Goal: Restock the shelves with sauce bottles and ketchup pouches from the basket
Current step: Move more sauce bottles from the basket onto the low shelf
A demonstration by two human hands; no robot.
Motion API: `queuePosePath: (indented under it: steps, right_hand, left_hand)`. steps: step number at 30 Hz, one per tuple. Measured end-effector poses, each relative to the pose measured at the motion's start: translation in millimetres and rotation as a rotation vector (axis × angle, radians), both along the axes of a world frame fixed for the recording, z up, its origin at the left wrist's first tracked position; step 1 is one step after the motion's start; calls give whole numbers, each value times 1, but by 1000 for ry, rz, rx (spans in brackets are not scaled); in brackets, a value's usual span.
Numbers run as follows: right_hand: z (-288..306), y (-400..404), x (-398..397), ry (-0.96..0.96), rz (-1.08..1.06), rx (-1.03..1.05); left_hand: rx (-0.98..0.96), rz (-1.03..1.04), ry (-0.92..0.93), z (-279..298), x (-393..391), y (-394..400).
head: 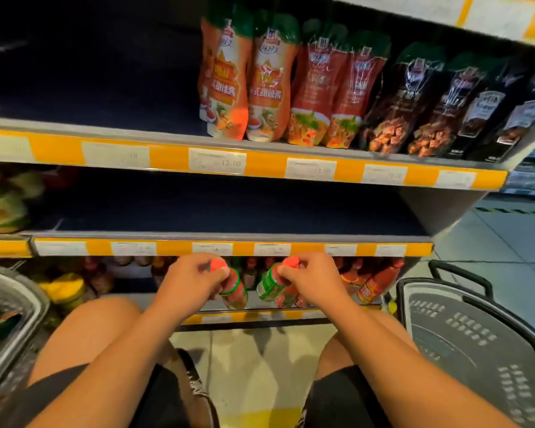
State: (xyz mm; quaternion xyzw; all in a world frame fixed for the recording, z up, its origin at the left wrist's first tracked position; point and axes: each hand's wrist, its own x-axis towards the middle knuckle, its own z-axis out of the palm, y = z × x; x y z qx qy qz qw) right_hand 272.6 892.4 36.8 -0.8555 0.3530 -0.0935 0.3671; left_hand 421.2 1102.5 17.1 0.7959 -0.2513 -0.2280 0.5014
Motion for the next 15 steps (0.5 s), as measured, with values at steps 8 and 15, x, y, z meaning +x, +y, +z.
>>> queuePosePath:
  steps: [8, 15]
  right_hand:
    - [-42, -26, 22, 246, -44, 11]
    - [-78, -43, 41, 325, -20, -14]
  left_hand:
    - [285, -59, -119, -40, 11, -54]
    - [361, -22, -93, -97, 15, -94]
